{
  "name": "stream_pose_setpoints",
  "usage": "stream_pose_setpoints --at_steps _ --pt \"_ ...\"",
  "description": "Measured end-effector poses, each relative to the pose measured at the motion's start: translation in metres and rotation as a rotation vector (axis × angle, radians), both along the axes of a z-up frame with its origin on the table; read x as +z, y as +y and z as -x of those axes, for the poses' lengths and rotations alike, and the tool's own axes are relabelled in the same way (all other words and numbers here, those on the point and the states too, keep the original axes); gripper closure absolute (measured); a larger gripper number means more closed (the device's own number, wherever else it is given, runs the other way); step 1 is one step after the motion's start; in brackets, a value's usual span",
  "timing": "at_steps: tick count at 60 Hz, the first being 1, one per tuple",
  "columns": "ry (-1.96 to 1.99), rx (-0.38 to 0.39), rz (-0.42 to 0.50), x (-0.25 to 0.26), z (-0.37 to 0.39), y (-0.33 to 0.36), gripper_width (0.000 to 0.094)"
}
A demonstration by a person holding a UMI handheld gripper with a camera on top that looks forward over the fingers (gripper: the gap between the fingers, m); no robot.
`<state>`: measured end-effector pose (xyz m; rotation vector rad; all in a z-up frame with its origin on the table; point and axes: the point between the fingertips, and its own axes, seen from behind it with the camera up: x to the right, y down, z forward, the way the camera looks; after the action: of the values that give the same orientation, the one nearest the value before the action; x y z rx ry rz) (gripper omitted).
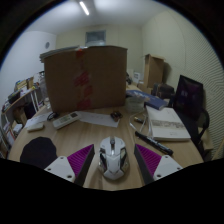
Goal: Arrange mouse
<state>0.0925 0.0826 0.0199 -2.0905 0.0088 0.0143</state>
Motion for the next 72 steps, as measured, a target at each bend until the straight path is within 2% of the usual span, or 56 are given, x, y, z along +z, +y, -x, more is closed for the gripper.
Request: stream_pose_setpoints --at_steps 11,15,16,21,25,27,35,39,45,54,63,72 --pt "0.075 0.001 0.117 -0.032 0.004 0.024 0.0107" --pt "0.019 -0.011 0.124 -0.035 -0.003 0.026 0.0212" --pt "0.006 -0.012 0.121 -0.035 -0.004 0.027 0.0264" --pt "0.004 -0.017 0.115 -0.036 -0.003 0.028 0.0360" --pt "0.000 -0.032 0.107 -0.036 -0.003 0.027 0.0368" --pt "0.000 -0.034 0.109 -0.037 -0.003 0.027 0.0418" --pt "-0.012 -0.048 0.098 -0.034 -0.003 0.025 0.0503" --pt "-0.104 -0.044 0.047 -0.020 -0.004 0.018 0.0520" --pt "-0.083 -0.031 -0.056 0.028 0.028 0.002 0.0520" --pt "0.014 0.062 -0.138 0.096 0.123 -0.034 0.0523" --pt "0.051 0.177 -0.077 0.082 0.219 -0.057 0.0522" --pt "0.045 0.178 0.016 0.037 0.254 -0.055 0.0523"
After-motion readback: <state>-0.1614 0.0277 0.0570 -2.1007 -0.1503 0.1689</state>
